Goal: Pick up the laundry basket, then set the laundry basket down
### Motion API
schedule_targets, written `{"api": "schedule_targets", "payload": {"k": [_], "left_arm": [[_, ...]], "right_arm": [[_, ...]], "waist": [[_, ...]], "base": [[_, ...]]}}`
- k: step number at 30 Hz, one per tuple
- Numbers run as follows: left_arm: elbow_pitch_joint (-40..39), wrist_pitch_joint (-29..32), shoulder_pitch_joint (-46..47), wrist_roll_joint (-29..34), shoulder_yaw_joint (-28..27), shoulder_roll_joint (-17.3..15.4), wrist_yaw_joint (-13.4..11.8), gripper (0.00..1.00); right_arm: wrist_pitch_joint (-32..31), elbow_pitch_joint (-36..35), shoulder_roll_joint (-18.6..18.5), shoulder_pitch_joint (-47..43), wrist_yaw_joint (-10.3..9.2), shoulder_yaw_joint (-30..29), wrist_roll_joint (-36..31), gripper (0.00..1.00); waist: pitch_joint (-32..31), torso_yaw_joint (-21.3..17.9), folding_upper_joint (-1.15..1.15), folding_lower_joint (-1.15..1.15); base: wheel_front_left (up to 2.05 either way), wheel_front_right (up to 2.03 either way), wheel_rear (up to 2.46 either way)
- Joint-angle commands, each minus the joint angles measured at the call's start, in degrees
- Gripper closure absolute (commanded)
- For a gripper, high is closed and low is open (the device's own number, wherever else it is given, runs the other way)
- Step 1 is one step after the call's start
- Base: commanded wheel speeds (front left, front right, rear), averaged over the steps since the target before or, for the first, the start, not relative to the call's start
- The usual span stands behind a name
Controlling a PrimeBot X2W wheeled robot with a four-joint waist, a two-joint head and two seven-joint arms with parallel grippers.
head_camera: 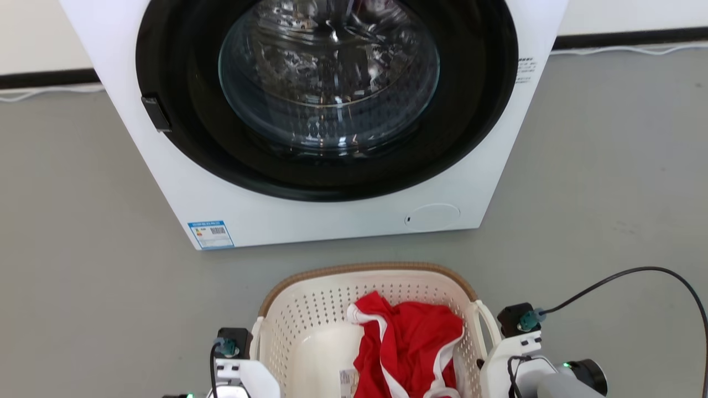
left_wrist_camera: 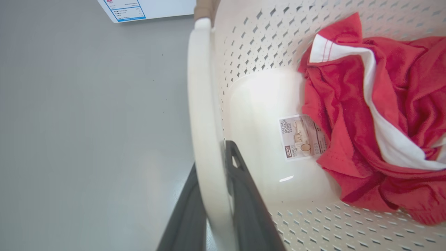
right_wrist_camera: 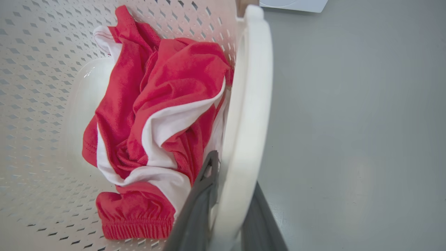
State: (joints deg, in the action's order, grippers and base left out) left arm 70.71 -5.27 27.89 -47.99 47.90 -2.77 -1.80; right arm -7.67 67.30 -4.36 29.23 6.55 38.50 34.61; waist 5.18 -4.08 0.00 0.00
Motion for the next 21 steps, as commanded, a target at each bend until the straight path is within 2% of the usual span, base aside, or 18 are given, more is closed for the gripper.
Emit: {"api": "schedule_targets", "payload": {"k": [1, 7, 21], "left_arm": [[-1.52, -0.56, 0.37, -0.6, -0.37, -0.1, -0.07, 1.0], [-1.99, 0.7, -2.03, -1.94, 1.58, -0.1, -0.14, 1.0], [-3.19, 0.88, -3.24, -4.44, 4.16, -0.1, -0.82, 1.0]], "right_arm": [[-0.66, -2.06, 1.48, -0.83, 0.94, 1.98, 0.43, 1.0], [-2.07, -2.18, 1.48, -3.01, 0.94, 3.7, 1.79, 1.0], [-3.04, -2.44, 1.48, -3.37, 0.94, 5.46, 2.82, 1.0]], "waist": [[-1.02, -0.11, 0.0, 0.0], [-3.89, 0.23, 0.0, 0.0], [-5.6, -0.19, 0.0, 0.0]], "base": [[0.0, 0.0, 0.0], [0.0, 0.0, 0.0], [0.0, 0.0, 0.0]]}}
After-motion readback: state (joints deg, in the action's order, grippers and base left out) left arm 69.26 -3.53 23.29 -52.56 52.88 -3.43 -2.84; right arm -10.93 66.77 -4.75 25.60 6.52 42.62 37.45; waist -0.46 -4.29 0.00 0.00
